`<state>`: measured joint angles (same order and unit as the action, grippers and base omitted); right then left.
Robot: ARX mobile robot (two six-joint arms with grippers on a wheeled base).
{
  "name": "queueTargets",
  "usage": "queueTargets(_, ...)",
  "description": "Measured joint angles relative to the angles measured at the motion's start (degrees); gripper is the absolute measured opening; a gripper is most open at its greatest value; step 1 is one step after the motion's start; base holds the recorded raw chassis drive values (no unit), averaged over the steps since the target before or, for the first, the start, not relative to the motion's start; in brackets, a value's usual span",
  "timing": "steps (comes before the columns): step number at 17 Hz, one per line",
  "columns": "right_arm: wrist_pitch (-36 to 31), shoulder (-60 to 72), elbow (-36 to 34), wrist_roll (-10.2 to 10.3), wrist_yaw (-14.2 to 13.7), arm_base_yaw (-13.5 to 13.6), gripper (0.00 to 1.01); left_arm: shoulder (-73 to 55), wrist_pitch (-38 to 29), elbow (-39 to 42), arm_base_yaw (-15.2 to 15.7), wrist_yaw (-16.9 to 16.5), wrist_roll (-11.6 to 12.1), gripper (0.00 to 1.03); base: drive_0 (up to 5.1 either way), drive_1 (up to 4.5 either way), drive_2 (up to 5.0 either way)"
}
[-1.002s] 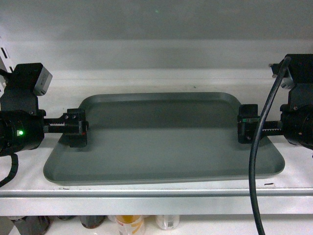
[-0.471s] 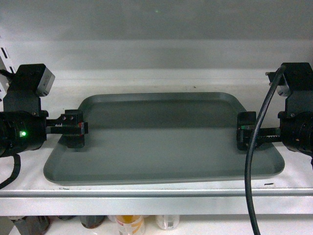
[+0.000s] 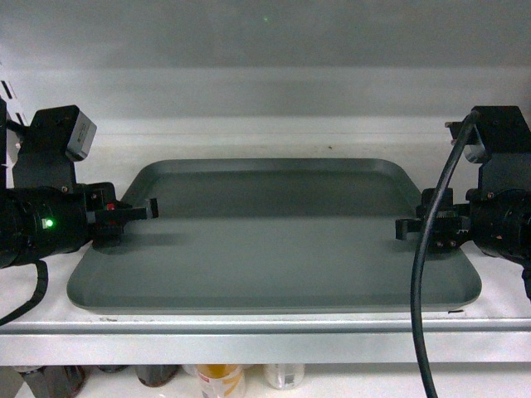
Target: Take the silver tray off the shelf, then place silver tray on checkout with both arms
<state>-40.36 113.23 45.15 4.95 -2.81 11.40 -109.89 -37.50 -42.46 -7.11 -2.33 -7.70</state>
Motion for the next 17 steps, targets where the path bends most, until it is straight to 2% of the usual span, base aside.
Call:
queueTargets(1,0.0,0.0,0.0,0.0,0.0,0.4,0.31,0.0,0.0,0.0,0.0,0.0,-0.6,0.03,0.0,0.00,0.0)
queueTargets(3,0.0,0.0,0.0,0.2,0.1,1.0,0.13,0.0,-0.1,0.0,-0.2,0.0,-1.0,0.03,0.0,0.00,0.0)
queueTargets(4,0.0,-0.2,0.0,2.1,0.0,1.1,0.04,0.0,-0.3,0.0,-0.3,0.0,-1.0,0.03,0.0,0.00,0.0)
queueTargets(5,0.0,-0.3,0.0,3.9,0.0,1.0,0.03,0.0,-0.3,0.0,-0.4,0.0,-1.0,0.03,0.0,0.00,0.0)
queueTargets(9,0.9,-1.0,-0.2,5.1,-0.7,1.2,0.03,0.0,-0.3,0.1,-1.1,0.9,-0.9,0.03,0.0,0.00,0.0)
queueTargets(14,2.2,-3.6,-2.1,5.0,-3.0,1.6,0.03,2.1,1.1,1.5,-3.4,2.9,-0.9,0.03,0.0,0.00,0.0)
queueTargets(17,2.4,-5.5,-2.9,4.4,-3.3,1.7,0.03,3.8,1.1,3.2,-4.0,3.4,-1.4,0.03,0.0,0.00,0.0)
